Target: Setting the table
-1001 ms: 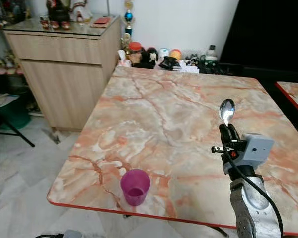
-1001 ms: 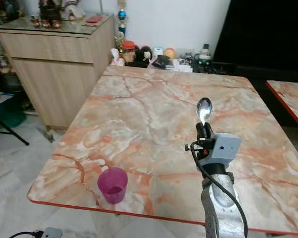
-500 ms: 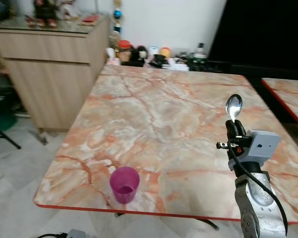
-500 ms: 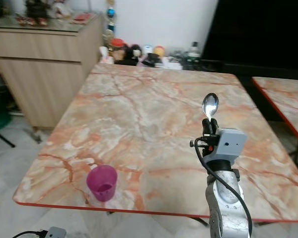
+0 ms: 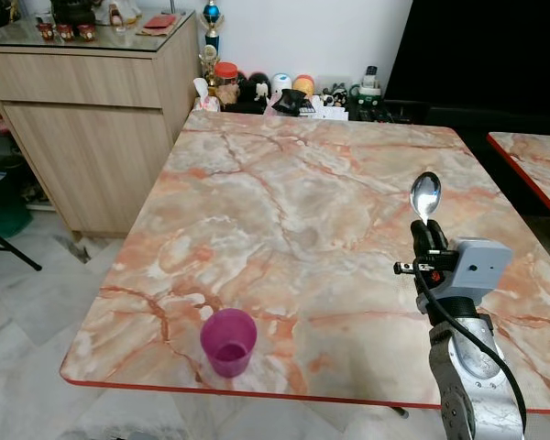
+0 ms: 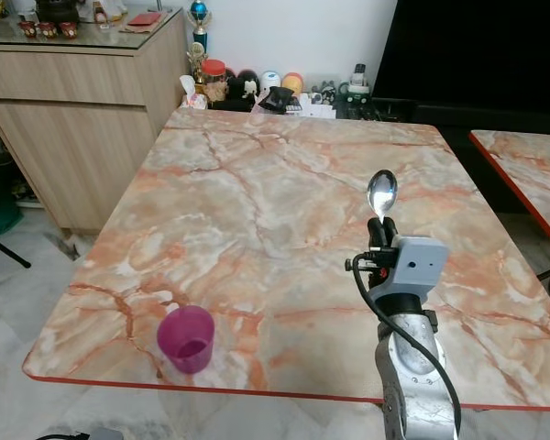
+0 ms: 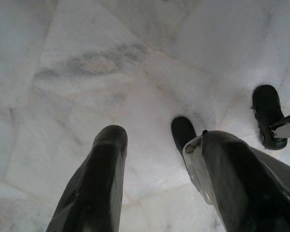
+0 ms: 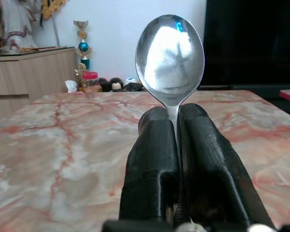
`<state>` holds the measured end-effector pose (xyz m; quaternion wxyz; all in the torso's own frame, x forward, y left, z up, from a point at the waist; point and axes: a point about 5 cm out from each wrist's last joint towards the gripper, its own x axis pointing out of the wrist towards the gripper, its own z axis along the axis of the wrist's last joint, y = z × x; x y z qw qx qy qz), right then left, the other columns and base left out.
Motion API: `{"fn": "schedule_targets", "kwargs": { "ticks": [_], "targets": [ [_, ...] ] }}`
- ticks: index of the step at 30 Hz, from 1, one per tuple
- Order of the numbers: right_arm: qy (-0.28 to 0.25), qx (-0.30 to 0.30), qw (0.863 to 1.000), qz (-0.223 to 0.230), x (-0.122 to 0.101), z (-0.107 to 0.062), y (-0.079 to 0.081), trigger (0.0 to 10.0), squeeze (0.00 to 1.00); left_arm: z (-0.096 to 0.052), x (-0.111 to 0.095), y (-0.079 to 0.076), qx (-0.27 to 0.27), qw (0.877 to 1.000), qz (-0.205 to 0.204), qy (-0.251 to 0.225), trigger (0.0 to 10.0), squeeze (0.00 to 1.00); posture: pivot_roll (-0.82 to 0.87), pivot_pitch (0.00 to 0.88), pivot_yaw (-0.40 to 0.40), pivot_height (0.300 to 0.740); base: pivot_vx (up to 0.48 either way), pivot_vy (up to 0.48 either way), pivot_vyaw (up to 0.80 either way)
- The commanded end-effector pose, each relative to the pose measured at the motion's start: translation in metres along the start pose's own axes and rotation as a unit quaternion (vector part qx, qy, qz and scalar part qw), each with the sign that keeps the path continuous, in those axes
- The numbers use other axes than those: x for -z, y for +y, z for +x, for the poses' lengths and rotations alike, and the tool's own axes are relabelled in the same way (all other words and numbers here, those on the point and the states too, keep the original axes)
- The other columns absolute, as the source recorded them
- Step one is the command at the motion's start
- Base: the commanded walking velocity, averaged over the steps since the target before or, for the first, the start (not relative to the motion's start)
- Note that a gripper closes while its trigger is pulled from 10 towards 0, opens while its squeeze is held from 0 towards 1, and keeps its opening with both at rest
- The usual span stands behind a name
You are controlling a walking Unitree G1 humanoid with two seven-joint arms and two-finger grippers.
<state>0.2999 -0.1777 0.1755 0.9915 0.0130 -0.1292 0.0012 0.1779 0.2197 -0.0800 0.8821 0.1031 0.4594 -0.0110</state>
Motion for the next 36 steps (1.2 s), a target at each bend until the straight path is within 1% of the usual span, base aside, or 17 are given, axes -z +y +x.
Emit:
{"fn": "schedule_targets", "kwargs": {
  "ticks": [1,4,6,9,13,16,21,28,30,36],
  "targets": [
    [-0.010,0.007,1.000,-0.003,-0.0050,0.0009,-0.0038,10.0,0.00,-0.0007,0.0040,-0.0015,0.003,1.000,0.013,0.006,10.0,0.00,-0.09,0.099,-0.035,0.740,0.000,-0.322,0.00],
    [-0.011,0.007,1.000,-0.005,-0.0051,0.0017,-0.0034,10.0,0.00,-0.0005,0.0031,-0.0007,0.001,1.000,0.012,0.005,10.0,0.00,-0.08,0.097,-0.036,0.740,0.000,-0.316,0.00],
    [-0.012,0.009,1.000,0.007,-0.0050,0.0023,-0.0032,10.0,0.00,-0.0006,0.0033,-0.0005,0.001,1.000,0.012,0.005,10.0,0.00,-0.08,0.096,-0.037,0.740,0.000,-0.319,0.00],
    [-0.010,0.011,1.000,0.009,-0.0049,0.0030,-0.0037,10.0,0.00,-0.0007,0.0037,-0.0003,0.001,1.000,0.011,0.005,10.0,0.00,-0.08,0.096,-0.036,0.740,0.000,-0.316,0.00],
    [-0.008,0.015,1.000,0.010,-0.0044,0.0036,-0.0039,10.0,0.00,-0.0013,0.0062,-0.0003,0.002,1.000,0.012,0.008,10.0,0.00,-0.08,0.093,-0.034,0.740,0.000,-0.321,-0.72],
    [-0.007,0.017,1.000,0.001,-0.0038,0.0027,-0.0040,10.0,0.00,-0.0014,0.0068,0.0002,0.002,1.000,0.014,0.009,10.0,0.00,-0.08,0.088,-0.032,0.740,0.000,-0.322,0.00],
    [-0.003,0.023,1.000,0.003,-0.0016,0.0024,-0.0042,10.0,0.00,-0.0013,0.0058,0.0010,0.003,1.000,0.017,0.008,10.0,0.00,-0.07,0.081,-0.025,0.740,0.000,-0.319,0.00],
    [-0.015,0.023,1.000,0.004,-0.0050,0.0028,-0.0035,10.0,0.00,-0.0012,0.0037,0.0039,0.005,1.000,0.027,0.007,10.0,0.00,-0.08,0.073,-0.013,0.740,0.000,-0.317,0.00],
    [-0.012,0.024,1.000,-0.002,-0.0038,0.0014,-0.0039,10.0,0.00,-0.0013,0.0039,0.0049,0.005,1.000,0.029,0.007,10.0,0.00,-0.08,0.071,-0.009,0.740,0.000,-0.307,0.00],
    [-0.012,0.029,1.000,-0.002,-0.0031,0.0000,-0.0057,10.0,0.00,-0.0015,0.0039,0.0063,0.006,0.999,0.032,0.007,10.0,0.00,-0.07,0.074,-0.003,0.740,0.000,-0.431,0.00]
  ]
}}
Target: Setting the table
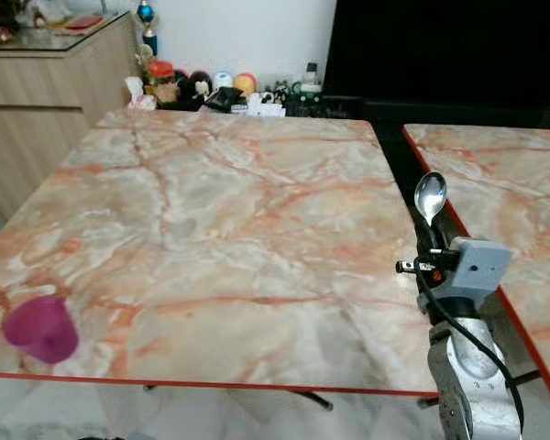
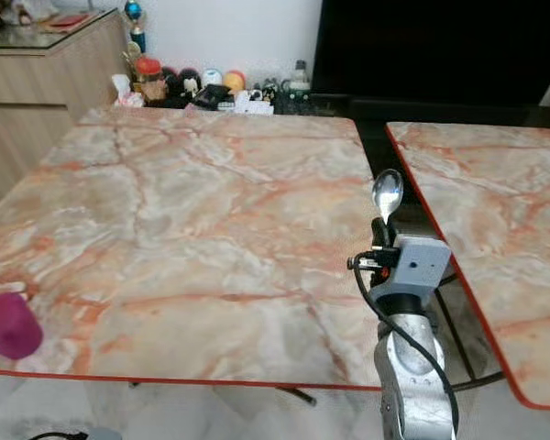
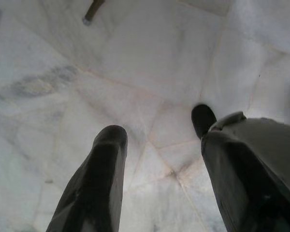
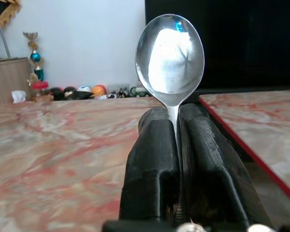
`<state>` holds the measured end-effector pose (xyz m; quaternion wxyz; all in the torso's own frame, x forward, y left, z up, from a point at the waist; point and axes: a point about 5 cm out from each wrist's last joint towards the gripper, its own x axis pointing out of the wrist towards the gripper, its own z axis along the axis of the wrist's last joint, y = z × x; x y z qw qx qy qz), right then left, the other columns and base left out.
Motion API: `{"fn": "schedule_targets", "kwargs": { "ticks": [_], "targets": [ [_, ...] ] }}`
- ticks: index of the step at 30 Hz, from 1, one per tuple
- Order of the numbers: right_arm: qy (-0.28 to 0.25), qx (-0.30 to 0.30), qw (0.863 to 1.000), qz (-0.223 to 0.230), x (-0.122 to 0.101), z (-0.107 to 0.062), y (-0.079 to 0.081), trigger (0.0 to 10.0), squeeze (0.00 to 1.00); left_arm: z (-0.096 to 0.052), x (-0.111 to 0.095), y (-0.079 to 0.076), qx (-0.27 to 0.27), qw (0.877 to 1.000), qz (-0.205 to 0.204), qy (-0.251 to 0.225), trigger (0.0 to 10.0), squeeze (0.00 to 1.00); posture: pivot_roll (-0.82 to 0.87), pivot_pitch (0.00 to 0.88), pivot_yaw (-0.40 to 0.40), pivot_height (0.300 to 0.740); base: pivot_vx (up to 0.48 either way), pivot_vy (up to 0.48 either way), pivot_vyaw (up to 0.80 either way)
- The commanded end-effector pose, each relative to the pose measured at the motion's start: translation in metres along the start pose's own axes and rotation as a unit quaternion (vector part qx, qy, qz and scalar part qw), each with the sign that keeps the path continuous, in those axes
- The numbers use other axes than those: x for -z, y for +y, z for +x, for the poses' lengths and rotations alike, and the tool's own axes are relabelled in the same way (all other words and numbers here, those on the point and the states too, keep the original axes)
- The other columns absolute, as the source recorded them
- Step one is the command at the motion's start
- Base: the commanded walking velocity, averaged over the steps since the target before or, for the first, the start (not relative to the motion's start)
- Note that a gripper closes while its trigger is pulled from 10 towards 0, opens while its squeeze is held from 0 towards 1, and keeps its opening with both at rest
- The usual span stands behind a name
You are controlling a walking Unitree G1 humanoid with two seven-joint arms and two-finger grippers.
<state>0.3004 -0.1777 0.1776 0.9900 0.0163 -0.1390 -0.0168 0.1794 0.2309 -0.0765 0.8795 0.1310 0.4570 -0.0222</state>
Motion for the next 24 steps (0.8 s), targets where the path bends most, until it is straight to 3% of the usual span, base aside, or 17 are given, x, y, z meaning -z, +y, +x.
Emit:
{"fn": "schedule_targets", "kwargs": {
  "ticks": [1,24],
  "targets": [
    [-0.002,0.011,1.000,-0.003,-0.0013,-0.0006,-0.0059,10.0,0.00,-0.0003,0.0045,-0.0057,0.010,1.000,0.002,0.009,10.0,0.00,-0.07,0.074,-0.003,0.740,0.000,-0.431,0.00],
    [-0.003,0.019,1.000,-0.018,-0.0041,0.0019,-0.0118,10.0,0.00,-0.0002,0.0045,-0.0081,0.011,1.000,0.000,0.007,10.0,0.00,-0.08,0.115,-0.005,0.740,0.000,-0.431,0.00]
  ]
}}
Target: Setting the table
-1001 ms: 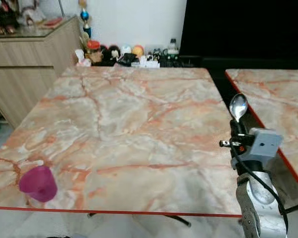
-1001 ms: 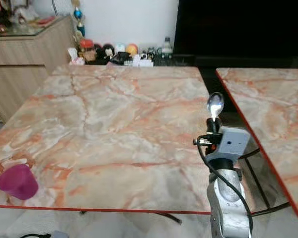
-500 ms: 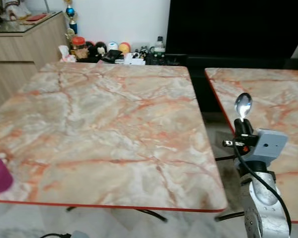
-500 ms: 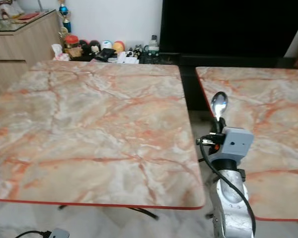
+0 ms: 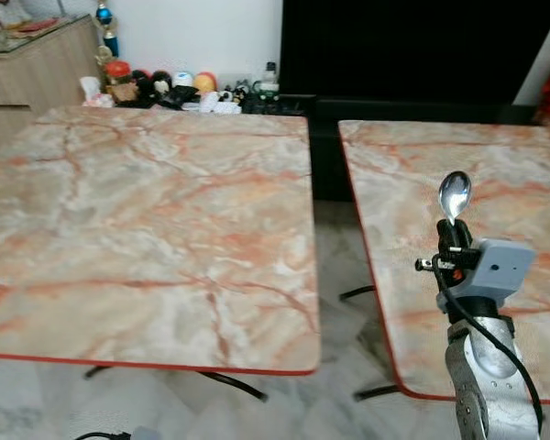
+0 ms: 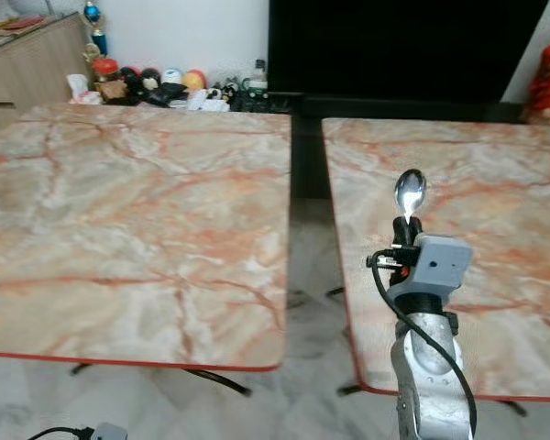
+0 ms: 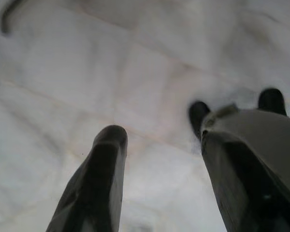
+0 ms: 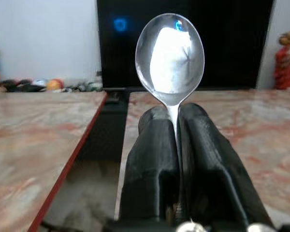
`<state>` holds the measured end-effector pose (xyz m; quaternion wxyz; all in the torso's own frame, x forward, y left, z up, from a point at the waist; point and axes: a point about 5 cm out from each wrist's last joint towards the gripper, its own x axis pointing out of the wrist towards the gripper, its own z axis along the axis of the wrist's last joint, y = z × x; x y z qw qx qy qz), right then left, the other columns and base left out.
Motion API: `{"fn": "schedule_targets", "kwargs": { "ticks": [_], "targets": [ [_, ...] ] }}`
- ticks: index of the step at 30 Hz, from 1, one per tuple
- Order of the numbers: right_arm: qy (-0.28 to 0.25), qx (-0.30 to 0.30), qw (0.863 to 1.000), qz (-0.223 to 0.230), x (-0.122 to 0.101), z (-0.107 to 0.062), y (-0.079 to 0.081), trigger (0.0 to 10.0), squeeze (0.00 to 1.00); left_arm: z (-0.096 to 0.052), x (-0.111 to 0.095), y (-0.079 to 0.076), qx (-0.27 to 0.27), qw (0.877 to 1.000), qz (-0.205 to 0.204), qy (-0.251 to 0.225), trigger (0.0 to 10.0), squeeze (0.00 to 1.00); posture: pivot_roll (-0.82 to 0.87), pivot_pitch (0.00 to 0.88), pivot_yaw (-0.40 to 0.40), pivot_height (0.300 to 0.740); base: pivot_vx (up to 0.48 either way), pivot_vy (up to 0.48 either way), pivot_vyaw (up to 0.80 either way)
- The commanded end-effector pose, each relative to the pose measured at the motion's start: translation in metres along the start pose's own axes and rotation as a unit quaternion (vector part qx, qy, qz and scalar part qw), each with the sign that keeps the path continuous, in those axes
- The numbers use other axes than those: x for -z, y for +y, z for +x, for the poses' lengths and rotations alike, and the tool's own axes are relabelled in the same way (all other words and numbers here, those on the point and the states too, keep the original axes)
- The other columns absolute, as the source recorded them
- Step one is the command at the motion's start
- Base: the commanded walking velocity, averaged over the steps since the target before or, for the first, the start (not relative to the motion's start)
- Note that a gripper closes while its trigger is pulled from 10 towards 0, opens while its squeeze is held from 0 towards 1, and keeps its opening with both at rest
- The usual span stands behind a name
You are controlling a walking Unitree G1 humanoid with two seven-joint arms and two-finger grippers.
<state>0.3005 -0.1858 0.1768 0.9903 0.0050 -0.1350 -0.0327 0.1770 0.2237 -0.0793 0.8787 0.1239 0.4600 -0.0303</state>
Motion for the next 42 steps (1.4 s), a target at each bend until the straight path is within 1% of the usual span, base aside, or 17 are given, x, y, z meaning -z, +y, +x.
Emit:
{"fn": "schedule_targets", "kwargs": {
  "ticks": [1,8,17,26,32,42],
  "targets": [
    [-0.007,0.005,1.000,-0.005,-0.005,0.002,-0.004,10.0,0.00,0.000,0.003,0.000,0.001,1.000,0.003,0.006,10.0,0.00,-0.08,0.115,-0.005,0.740,0.000,-0.428,0.00],
    [-0.018,0.009,1.000,-0.009,-0.011,0.004,-0.006,10.0,0.00,0.000,0.003,0.000,0.001,1.000,0.002,0.006,10.0,0.00,-0.08,0.119,-0.004,0.740,0.000,-0.430,0.00],
    [-0.042,0.033,0.998,-0.019,-0.022,0.007,-0.016,10.0,0.00,0.000,0.002,-0.001,0.003,1.000,0.004,0.006,10.0,0.00,-0.09,0.122,-0.001,0.740,0.000,-0.430,0.00],
    [-0.045,0.046,0.998,-0.020,-0.023,0.007,-0.017,10.0,0.00,0.000,0.001,-0.001,0.003,1.000,0.004,0.004,10.0,0.00,-0.09,0.124,-0.001,0.740,0.000,-0.430,0.00],
    [-0.055,0.066,0.996,-0.028,-0.028,0.008,-0.026,10.0,0.00,0.000,0.002,0.001,0.000,1.000,0.003,0.005,10.0,0.00,-0.09,0.125,0.000,0.740,0.000,-0.431,0.00],
    [-0.059,0.087,0.994,-0.032,-0.030,0.008,-0.033,10.0,0.00,0.000,0.001,0.001,0.000,1.000,0.002,0.004,10.0,0.00,-0.09,0.129,0.001,0.740,0.000,-0.430,0.00]
  ]
}}
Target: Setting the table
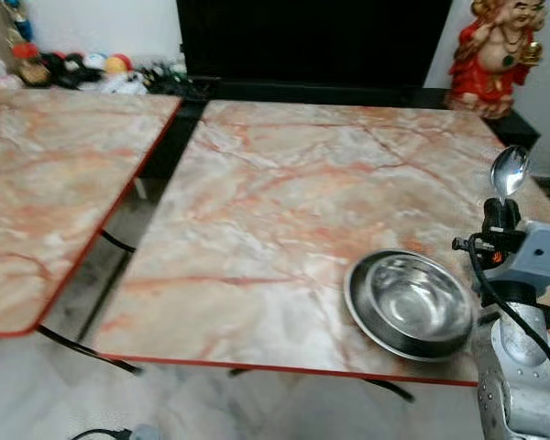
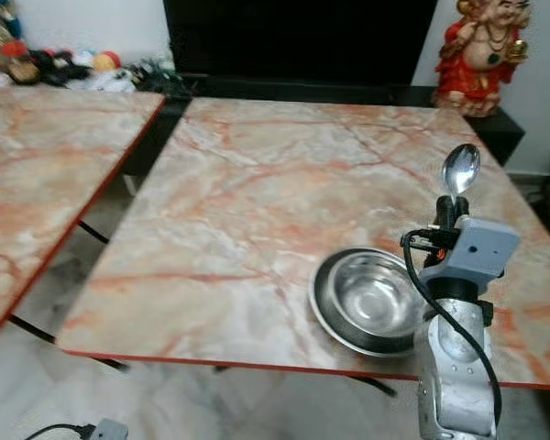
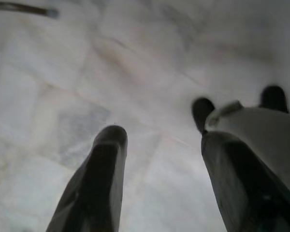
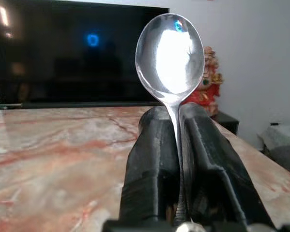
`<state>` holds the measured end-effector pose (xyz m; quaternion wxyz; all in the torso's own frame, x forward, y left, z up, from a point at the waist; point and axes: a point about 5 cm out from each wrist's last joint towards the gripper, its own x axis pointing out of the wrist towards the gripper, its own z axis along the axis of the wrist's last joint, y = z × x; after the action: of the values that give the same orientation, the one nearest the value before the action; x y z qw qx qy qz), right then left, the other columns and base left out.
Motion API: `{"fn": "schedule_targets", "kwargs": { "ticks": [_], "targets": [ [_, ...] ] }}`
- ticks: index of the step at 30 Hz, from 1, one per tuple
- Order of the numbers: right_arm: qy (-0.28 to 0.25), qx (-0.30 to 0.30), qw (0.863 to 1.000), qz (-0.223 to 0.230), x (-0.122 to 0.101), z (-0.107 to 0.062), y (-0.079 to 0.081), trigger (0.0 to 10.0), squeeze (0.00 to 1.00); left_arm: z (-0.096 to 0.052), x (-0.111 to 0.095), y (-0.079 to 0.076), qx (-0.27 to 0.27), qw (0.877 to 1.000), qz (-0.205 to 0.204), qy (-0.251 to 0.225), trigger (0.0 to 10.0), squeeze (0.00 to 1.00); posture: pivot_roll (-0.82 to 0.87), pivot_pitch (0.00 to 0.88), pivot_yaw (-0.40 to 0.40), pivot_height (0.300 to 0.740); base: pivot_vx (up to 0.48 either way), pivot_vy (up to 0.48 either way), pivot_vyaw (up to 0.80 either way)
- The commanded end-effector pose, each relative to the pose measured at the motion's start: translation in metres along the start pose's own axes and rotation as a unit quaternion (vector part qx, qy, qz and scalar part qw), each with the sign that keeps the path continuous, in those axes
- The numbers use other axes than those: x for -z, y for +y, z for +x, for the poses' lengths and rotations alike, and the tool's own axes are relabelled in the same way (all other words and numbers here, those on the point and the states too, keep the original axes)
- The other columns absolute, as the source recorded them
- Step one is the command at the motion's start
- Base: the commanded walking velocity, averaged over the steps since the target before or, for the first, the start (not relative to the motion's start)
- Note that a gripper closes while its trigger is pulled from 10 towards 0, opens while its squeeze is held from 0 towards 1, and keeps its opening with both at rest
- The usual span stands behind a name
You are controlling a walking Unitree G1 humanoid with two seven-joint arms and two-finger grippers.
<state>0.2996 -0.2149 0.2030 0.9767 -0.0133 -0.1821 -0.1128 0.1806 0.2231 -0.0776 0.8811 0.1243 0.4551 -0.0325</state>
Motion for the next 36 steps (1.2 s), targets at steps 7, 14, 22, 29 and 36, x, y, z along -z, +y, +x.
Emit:
{"fn": "schedule_targets", "kwargs": {
  "ticks": [7,14,22,29,36],
  "targets": [
    [-0.008,0.021,1.000,-0.009,-0.004,0.001,-0.010,10.0,0.00,-0.001,0.007,0.001,-0.004,1.000,0.002,0.014,10.0,0.00,-0.09,0.132,0.001,0.740,0.000,-0.098,0.00],
    [-0.002,0.038,0.999,-0.030,-0.004,0.003,-0.023,10.0,0.00,-0.001,0.007,0.001,-0.004,1.000,-0.002,0.012,10.0,0.00,-0.09,0.136,-0.001,0.740,0.000,0.000,0.00],
    [0.120,0.075,0.984,-0.107,0.019,-0.003,-0.059,10.0,0.00,-0.002,0.009,0.001,-0.002,1.000,-0.002,0.014,10.0,0.00,-0.10,0.144,-0.002,0.740,0.000,0.000,0.00],
    [0.259,-0.004,0.963,-0.073,0.055,-0.021,-0.058,10.0,0.00,-0.001,0.008,-0.002,0.003,1.000,0.001,0.014,10.0,0.00,-0.10,0.147,-0.002,0.740,0.000,0.000,0.00],
    [0.312,-0.042,0.948,-0.050,0.060,-0.018,-0.054,10.0,0.00,-0.001,0.007,-0.003,0.007,1.000,0.001,0.014,10.0,0.00,-0.10,0.149,-0.006,0.740,0.000,0.000,0.00]
  ]
}}
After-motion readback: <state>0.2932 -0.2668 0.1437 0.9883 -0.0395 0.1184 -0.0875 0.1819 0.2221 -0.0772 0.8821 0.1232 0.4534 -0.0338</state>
